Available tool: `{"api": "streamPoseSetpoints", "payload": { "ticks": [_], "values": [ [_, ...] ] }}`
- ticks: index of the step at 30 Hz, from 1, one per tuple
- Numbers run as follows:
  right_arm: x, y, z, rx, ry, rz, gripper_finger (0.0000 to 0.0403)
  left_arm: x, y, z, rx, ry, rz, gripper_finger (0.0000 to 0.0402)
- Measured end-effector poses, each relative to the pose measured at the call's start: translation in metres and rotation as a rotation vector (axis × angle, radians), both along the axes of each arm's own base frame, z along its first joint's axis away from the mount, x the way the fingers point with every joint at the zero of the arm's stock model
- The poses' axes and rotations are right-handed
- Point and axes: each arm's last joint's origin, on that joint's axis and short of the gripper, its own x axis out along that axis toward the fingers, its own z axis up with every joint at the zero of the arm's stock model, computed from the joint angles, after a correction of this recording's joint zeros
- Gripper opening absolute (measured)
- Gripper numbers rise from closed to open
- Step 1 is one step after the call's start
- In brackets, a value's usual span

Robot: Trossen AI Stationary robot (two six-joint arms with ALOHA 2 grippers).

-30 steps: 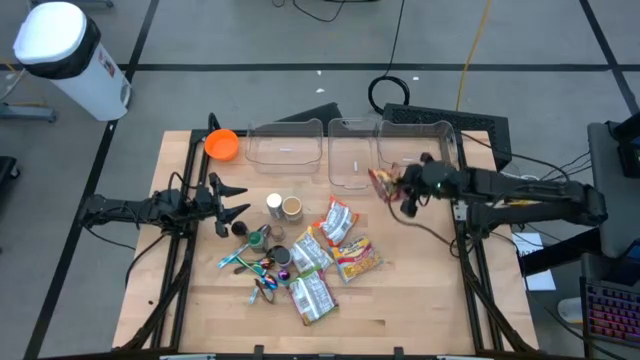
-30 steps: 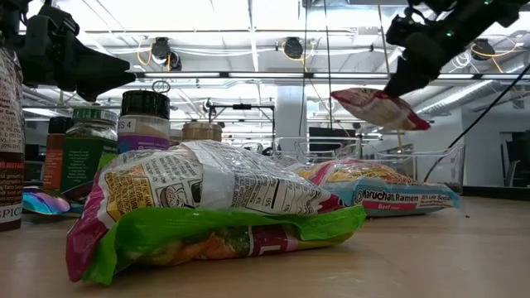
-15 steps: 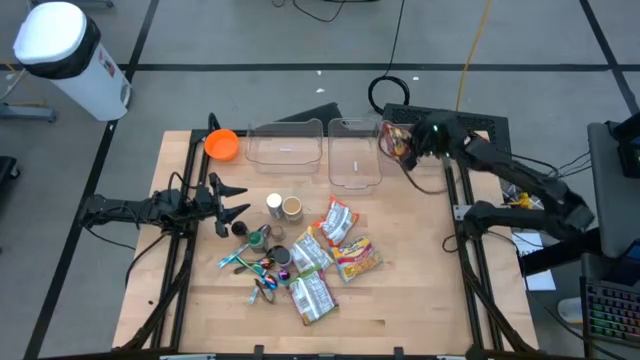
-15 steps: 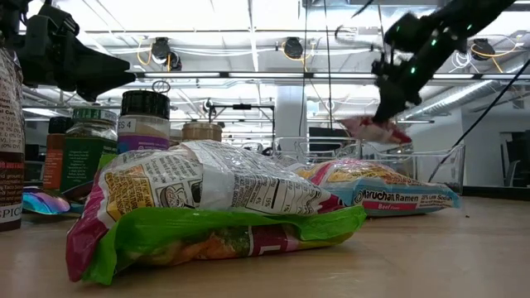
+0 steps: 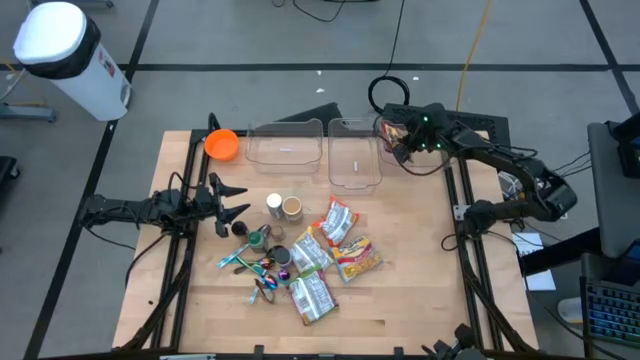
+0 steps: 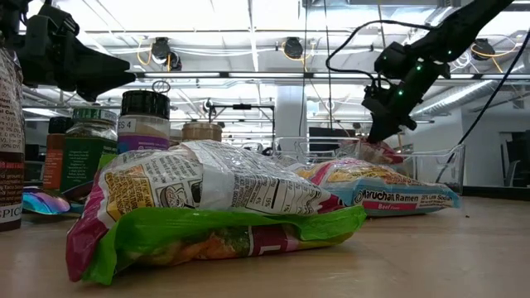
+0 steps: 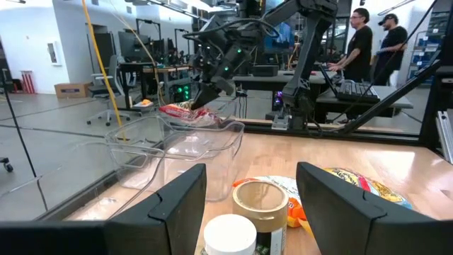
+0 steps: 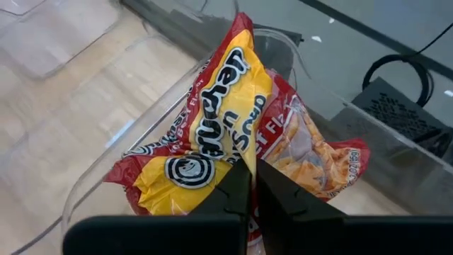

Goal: Pick & Place Food Item
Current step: Put the top noodle pack into the right transparent bin

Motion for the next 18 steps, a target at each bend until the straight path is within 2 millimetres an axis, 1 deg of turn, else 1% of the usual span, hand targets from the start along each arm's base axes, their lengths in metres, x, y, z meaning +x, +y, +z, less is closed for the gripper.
{"api": "streamPoseSetpoints", "payload": {
  "ticks": [3, 9, 13, 18],
  "values": [
    [-0.004, -0.002, -0.006, 0.039, -0.079, -0.002, 0.0002, 0.000, 0.000, 0.000, 0.000, 0.000, 0.000, 0.0228],
    [-0.023, -0.005, -0.032, 0.071, -0.340, -0.026, 0.0002, 0.000, 0.000, 0.000, 0.000, 0.000, 0.000, 0.0228],
    [-0.033, 0.000, -0.048, 0.071, -0.459, -0.036, 0.0002, 0.000, 0.000, 0.000, 0.000, -0.001, 0.000, 0.0228],
    [-0.035, 0.008, -0.057, 0.076, -0.547, -0.013, 0.0002, 0.000, 0.000, 0.000, 0.000, -0.001, 0.000, 0.0228]
  ]
}}
